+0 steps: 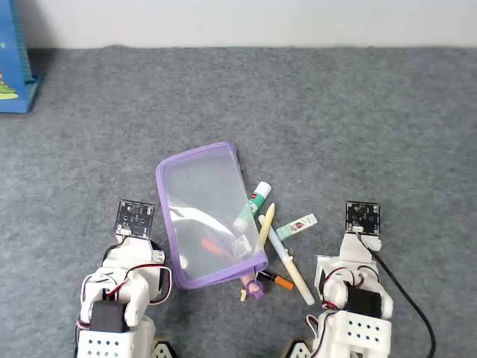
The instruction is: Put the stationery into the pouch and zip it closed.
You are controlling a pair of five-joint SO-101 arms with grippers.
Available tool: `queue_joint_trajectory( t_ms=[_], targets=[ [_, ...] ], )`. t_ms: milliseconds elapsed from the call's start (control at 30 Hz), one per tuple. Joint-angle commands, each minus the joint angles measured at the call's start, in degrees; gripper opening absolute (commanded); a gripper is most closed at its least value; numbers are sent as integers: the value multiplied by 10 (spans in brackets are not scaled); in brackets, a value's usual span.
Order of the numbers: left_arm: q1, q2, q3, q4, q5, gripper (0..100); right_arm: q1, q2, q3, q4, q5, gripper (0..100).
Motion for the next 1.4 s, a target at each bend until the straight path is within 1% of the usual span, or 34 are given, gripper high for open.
queue_joint_trajectory(
  t_ms=[0,667,800,933,1067,1200,1367],
  targets=[
    [-2,-6,-5,-11,-5,14,0,-4,-8,-4,4,9],
    [-2,-6,-5,-11,-5,14,-2,-4,-8,-5,3,9],
    [-2,-6,-5,-11,-5,14,-25,-4,-8,-8,3,9],
    [-2,-6,-5,-11,-5,14,-31,-4,-8,-5,2,9],
    [-2,-6,-5,-11,-5,14,-28,-4,-9,2,4,9],
    [-2,-6,-5,-11,-5,14,-30,-4,-22,52,5,11],
    [-2,-6,-5,-11,-5,14,-1,-4,-55,50,4,9]
  ],
)
